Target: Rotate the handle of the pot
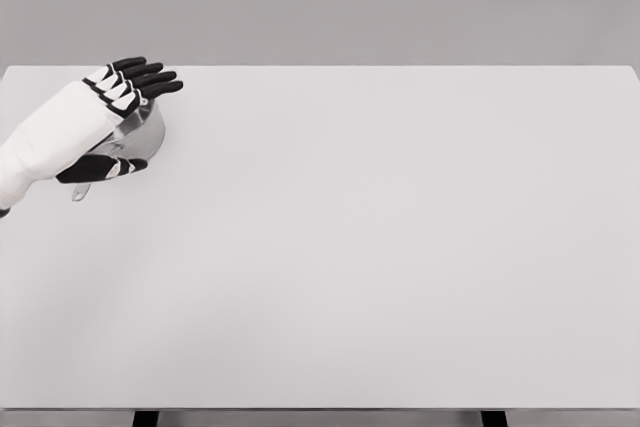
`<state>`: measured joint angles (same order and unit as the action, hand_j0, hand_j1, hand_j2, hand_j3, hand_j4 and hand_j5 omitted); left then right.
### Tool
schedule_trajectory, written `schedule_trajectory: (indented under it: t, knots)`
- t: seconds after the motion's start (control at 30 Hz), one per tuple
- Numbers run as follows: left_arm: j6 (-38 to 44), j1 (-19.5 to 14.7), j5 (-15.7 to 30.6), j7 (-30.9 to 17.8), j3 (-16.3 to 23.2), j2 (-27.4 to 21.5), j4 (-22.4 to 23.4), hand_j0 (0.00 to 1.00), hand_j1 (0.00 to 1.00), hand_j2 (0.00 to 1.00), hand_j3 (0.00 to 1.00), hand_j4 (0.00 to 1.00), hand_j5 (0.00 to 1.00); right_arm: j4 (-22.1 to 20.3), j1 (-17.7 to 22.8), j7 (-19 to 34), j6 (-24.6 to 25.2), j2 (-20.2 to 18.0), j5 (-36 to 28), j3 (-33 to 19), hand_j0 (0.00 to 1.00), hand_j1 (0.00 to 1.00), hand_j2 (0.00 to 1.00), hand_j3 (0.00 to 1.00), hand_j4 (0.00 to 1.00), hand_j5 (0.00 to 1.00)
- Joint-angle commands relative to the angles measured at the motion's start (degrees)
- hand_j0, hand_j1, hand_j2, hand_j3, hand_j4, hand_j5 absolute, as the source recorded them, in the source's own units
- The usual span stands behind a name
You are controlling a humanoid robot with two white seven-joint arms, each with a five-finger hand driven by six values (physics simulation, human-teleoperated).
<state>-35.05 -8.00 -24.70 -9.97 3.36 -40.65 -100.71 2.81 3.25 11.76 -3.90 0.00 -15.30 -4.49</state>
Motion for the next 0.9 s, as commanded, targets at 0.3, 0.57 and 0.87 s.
schedule_trajectory:
  t: [0.3, 0.57, 0.87]
  knots:
    - [0.05, -2.72, -4.74, 0.04, 0.33, -0.48, 2.36, 1.0, 1.0, 1.0, 1.0, 1.0, 1.0, 0.0, 0.0, 0.01, 0.03, 0.0, 0.01, 0.0, 1.0, 1.0, 1.0, 1.0, 1.0, 1.0]
    - [0.05, -12.65, -4.92, -22.54, 9.2, -0.04, 3.33, 1.0, 1.0, 1.0, 1.0, 1.0, 1.0, 0.0, 0.0, 0.01, -0.06, 0.0, 0.01, 0.0, 1.0, 1.0, 1.0, 1.0, 1.0, 1.0]
    - [0.05, -14.59, -12.74, -25.03, 7.98, 6.02, 4.21, 1.0, 1.0, 1.0, 1.0, 1.0, 1.0, 0.0, 0.0, 0.01, -0.06, 0.0, 0.01, 0.0, 1.0, 1.0, 1.0, 1.0, 1.0, 1.0]
